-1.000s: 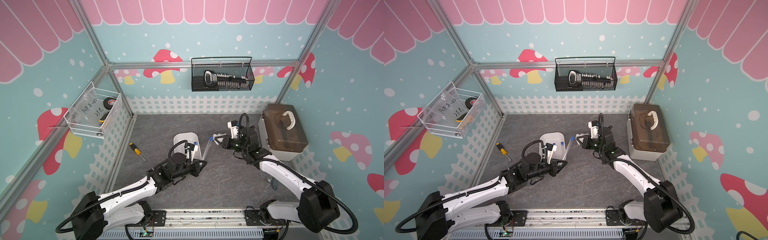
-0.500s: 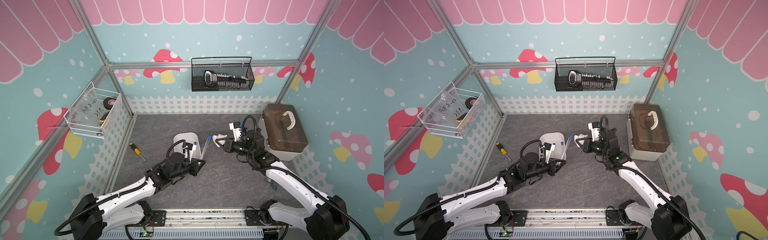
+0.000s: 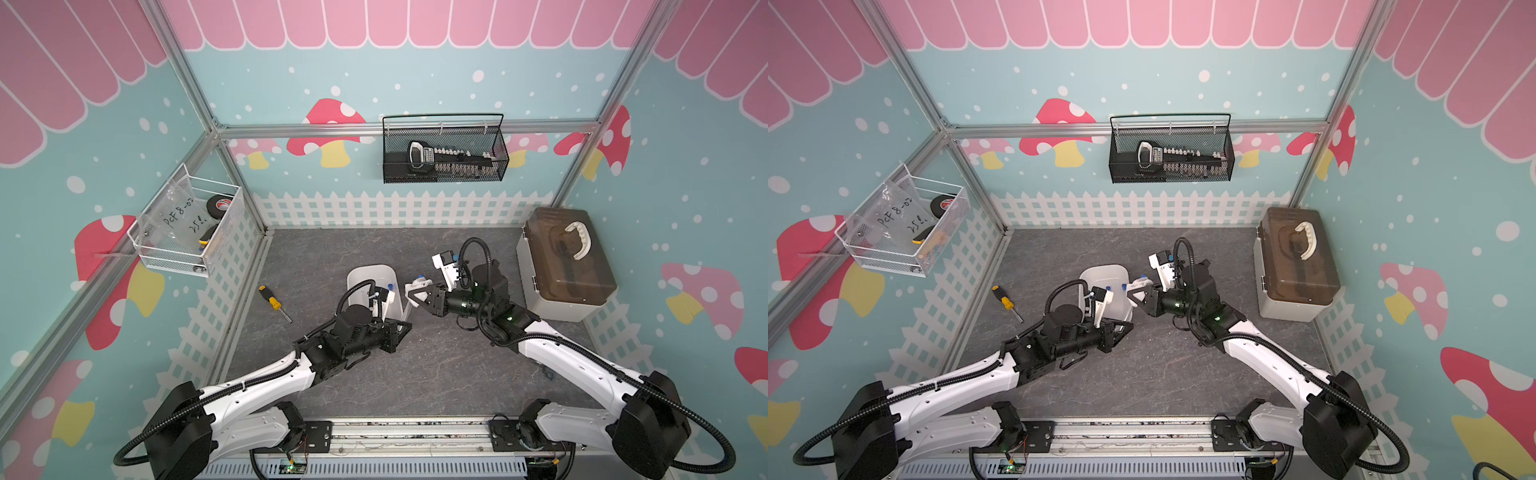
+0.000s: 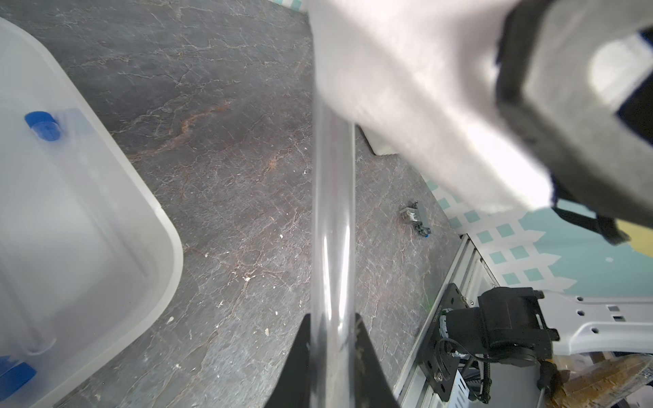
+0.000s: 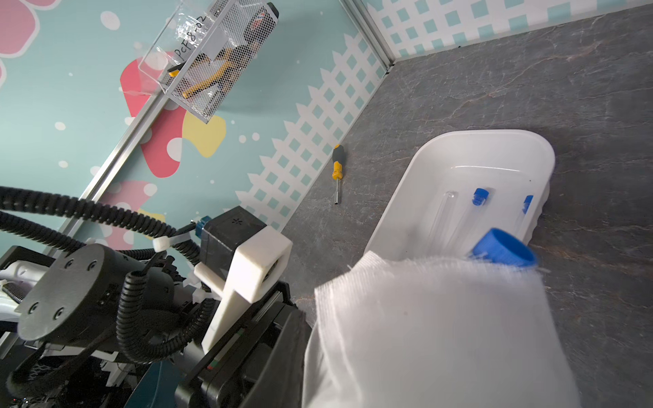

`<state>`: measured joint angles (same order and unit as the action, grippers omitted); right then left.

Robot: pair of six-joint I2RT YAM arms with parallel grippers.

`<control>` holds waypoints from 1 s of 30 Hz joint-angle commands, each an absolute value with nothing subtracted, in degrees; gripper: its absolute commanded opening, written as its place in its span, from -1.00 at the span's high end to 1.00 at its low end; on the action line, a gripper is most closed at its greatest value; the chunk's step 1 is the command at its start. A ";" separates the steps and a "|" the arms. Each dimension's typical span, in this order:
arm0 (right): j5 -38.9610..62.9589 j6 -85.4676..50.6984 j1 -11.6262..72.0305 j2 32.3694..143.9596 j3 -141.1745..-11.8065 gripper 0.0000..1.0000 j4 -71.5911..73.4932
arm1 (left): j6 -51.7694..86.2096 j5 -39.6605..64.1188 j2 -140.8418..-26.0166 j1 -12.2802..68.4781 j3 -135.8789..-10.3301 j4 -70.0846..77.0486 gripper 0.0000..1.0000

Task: Wipe the exteriors of test tubes
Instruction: Wipe the dirt from the test tube.

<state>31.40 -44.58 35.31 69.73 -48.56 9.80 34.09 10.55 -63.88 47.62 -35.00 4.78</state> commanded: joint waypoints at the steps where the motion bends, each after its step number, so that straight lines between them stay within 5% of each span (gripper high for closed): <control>1: 29.64 -44.40 35.58 69.11 -48.60 0.59 9.33 | 33.71 10.77 -63.38 47.29 -36.45 4.93 0.85; 30: 23.44 -44.35 35.60 68.28 -46.77 0.49 5.19 | 34.10 11.09 -62.50 46.78 -35.86 4.92 0.85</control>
<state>24.77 -45.74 35.31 69.71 -44.91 7.49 34.09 10.55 -63.16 46.98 -35.00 4.75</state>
